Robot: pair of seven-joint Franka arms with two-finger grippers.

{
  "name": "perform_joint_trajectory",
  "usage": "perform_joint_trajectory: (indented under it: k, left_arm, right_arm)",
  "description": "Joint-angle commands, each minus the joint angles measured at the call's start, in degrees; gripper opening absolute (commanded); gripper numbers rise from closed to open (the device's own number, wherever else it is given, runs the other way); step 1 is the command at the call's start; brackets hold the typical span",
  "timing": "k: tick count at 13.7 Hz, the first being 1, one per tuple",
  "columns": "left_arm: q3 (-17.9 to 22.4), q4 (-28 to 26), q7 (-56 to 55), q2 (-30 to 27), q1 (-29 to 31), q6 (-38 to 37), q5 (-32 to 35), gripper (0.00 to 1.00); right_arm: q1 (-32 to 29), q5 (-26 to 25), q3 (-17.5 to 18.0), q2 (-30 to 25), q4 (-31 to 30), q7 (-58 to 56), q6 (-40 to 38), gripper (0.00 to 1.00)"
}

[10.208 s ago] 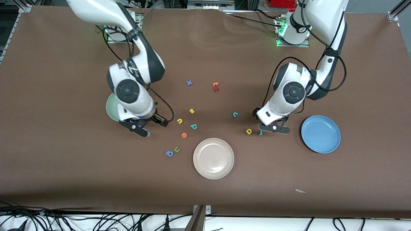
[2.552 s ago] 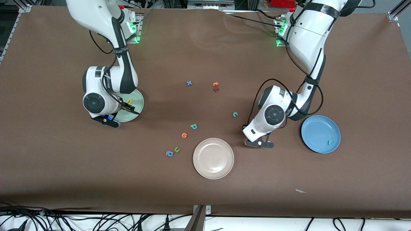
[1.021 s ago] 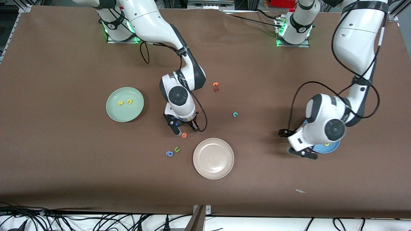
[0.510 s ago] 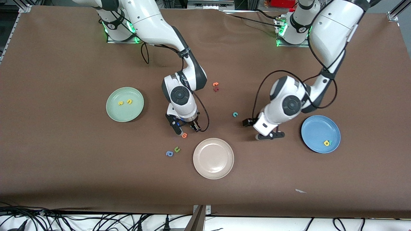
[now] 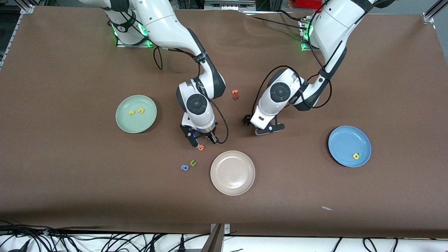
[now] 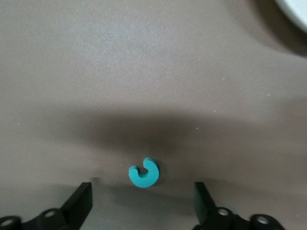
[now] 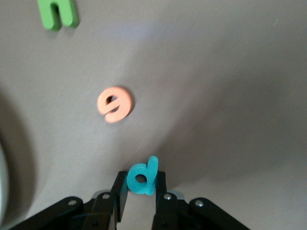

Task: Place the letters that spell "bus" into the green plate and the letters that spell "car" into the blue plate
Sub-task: 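Grasp cyan d with the right gripper while the left gripper grasps cyan c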

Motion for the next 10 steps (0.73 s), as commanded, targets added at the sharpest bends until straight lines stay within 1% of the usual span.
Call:
perform_joint_trajectory:
  k: [1, 3, 4, 5, 6, 7, 8, 9, 10]
  left_arm:
    - [0.6, 0.2, -4.7, 0.7, -0.4, 0.8, 6.1, 0.8]
    - [0.8, 0.9, -4.8, 1.7, -0.3, 0.8, 7.8, 0.76]
    - [0.8, 1.2, -4.8, 1.7, -0.3, 0.7, 7.8, 0.72]
    - [0.8, 1.3, -4.8, 1.7, -0.4, 0.7, 7.8, 0.7]
    - [0.8, 1.2, -4.8, 1.8, -0.4, 0.6, 7.8, 0.65]
    - [0.8, 1.3, -4.8, 1.8, -0.4, 0.5, 7.8, 0.61]
    - [0.8, 1.7, -4.8, 1.8, -0.5, 0.4, 7.8, 0.59]
    - [0.8, 1.8, -4.8, 1.8, -0.6, 0.4, 7.8, 0.58]
    - [0.8, 1.9, -5.2, 1.8, -0.7, 0.3, 7.8, 0.53]
  right_arm:
    - [-0.9, -1.9, -3.1, -3.3, 1.2, -9.4, -9.7, 0.12]
    - [-1.2, -1.8, -8.0, -5.8, 0.6, -20.0, -19.3, 0.12]
    - [-1.2, -1.6, -10.7, -6.4, 0.4, -24.6, -23.2, 0.12]
    - [-1.1, -1.6, -12.5, -7.8, -1.7, -27.8, -25.4, 0.12]
    - [-1.1, -1.6, -13.9, -10.4, -5.8, -30.9, -25.3, 0.12]
    - [-1.2, -1.6, -14.8, -13.3, -11.4, -35.3, -24.5, 0.12]
    - [-1.1, -1.6, -15.9, -16.3, -16.9, -37.4, -22.3, 0.12]
    - [-1.1, -1.6, -16.3, -19.4, -23.1, -38.5, -18.6, 0.12]
    - [-1.1, -1.6, -16.8, -21.9, -29.5, -40.8, -13.6, 0.12]
